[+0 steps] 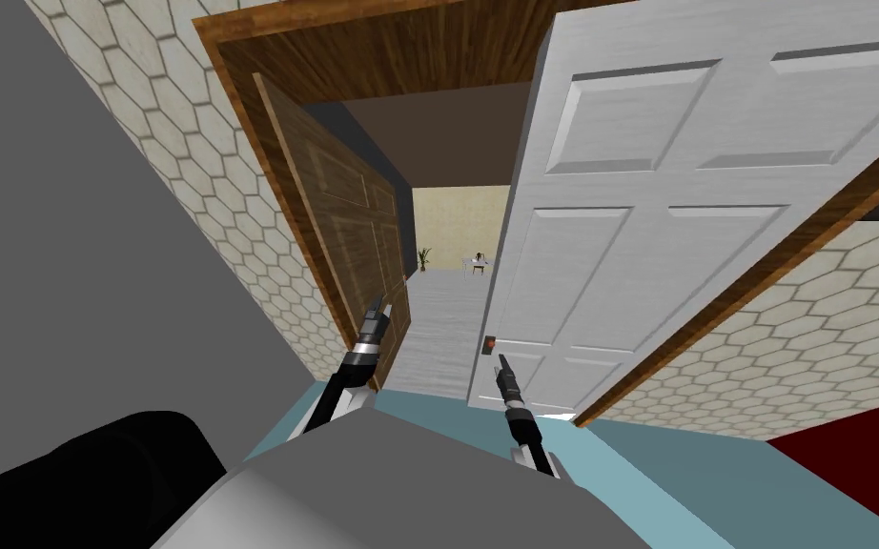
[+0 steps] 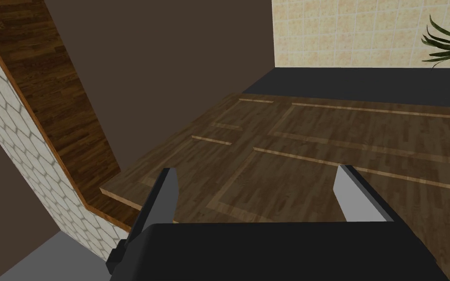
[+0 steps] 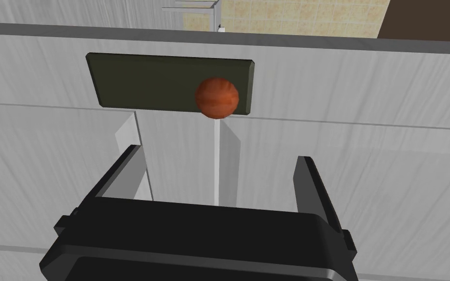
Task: Push the door open
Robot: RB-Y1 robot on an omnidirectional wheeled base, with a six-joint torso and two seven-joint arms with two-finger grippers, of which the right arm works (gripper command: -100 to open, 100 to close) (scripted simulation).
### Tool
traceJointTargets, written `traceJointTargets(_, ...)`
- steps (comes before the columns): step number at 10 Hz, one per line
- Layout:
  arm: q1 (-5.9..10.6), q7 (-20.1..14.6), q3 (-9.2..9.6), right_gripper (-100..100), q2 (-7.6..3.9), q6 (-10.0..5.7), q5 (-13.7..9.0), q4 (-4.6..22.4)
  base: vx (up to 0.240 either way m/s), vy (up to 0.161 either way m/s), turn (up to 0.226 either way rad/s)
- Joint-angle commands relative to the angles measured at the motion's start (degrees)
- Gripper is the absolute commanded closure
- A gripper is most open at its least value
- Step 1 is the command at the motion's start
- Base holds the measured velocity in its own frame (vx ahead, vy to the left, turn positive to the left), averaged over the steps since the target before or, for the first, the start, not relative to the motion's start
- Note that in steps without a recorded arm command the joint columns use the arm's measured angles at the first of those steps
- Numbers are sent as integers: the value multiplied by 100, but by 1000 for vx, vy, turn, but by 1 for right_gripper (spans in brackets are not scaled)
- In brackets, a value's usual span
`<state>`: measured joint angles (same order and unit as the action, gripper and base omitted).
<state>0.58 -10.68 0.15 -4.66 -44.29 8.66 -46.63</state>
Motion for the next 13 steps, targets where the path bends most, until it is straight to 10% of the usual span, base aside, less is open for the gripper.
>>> traceJointTargets(1, 8, 32, -22, -100, 13, -23, -16, 37, 208, 1, 30)
traceJointTargets(6, 32, 87, -63, -100, 56, -65, -44, 118, 166, 5, 22)
traceJointTargets(7, 32, 87, -63, 100, 56, -65, -44, 118, -13, -1, -6)
traceJointTargets(13, 43, 122, -132, 100, 22, -46, -82, 141, 6, 4, -4)
